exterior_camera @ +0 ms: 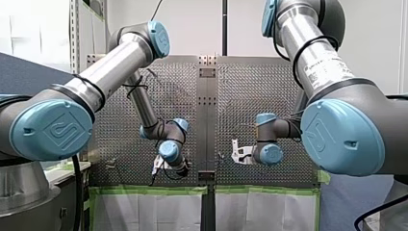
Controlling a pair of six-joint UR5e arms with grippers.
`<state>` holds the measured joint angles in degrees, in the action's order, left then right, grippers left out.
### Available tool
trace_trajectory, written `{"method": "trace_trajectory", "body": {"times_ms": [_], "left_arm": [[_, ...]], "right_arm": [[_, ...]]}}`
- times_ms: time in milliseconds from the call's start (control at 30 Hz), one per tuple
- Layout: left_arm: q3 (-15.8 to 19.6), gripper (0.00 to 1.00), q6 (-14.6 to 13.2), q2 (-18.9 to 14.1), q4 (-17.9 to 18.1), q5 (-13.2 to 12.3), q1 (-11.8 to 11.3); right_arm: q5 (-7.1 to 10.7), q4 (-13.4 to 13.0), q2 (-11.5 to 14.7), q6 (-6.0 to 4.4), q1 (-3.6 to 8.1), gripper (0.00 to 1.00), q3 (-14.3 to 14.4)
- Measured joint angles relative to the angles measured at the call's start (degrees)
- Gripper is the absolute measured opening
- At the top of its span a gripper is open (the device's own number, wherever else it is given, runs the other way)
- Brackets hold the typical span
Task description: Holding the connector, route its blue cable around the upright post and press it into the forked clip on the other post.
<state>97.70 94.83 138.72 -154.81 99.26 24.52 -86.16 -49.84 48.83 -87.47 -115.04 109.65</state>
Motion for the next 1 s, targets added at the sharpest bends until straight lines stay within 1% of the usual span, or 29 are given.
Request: {"method": "trace_trajectory", "body": {"times_ms": [233,333,467,567,600,667,700,800,900,1000], "left_arm": [[0.01,0.98,3.54,0.0,3.52,-3.54,1.24],[0.01,0.98,5.1,-0.01,5.07,-5.1,1.7],[0.01,0.98,7.14,-0.01,7.12,-7.14,2.12],[0.01,0.98,8.68,-0.01,8.66,-8.63,2.28],[0.01,0.98,9.35,-0.03,9.35,-8.91,2.37],[0.01,0.98,10.38,-0.06,10.3,-8.77,2.58],[0.01,0.98,11.09,-0.06,10.94,-8.39,2.76],[0.01,0.98,12.95,-0.02,12.03,-6.89,3.28],[0.14,0.98,14.69,-0.02,12.55,-5.24,3.74],[0.65,0.98,16.27,-0.02,13.39,-3.68,4.2]], "right_arm": [[0.08,0.17,0.0,-0.06,-0.05,0.0,-0.01],[0.45,0.29,0.0,-0.12,-0.11,0.0,-0.02],[1.77,0.19,-0.03,-0.23,-0.13,0.0,-0.02],[3.1,-0.23,-0.05,-0.72,-0.13,0.0,-0.06],[3.64,-0.54,-0.06,-1.05,-0.11,0.0,-0.07],[4.48,-1.0,-0.07,-1.67,-0.06,0.0,-0.07],[5.05,-1.23,-0.08,-2.07,-0.01,0.0,-0.1],[6.29,-1.45,-0.12,-2.87,0.09,0.0,-0.19],[6.83,-1.4,-0.15,-3.51,0.2,0.0,-0.25],[6.97,-1.22,-0.19,-3.81,0.29,0.0,-0.25]]}}
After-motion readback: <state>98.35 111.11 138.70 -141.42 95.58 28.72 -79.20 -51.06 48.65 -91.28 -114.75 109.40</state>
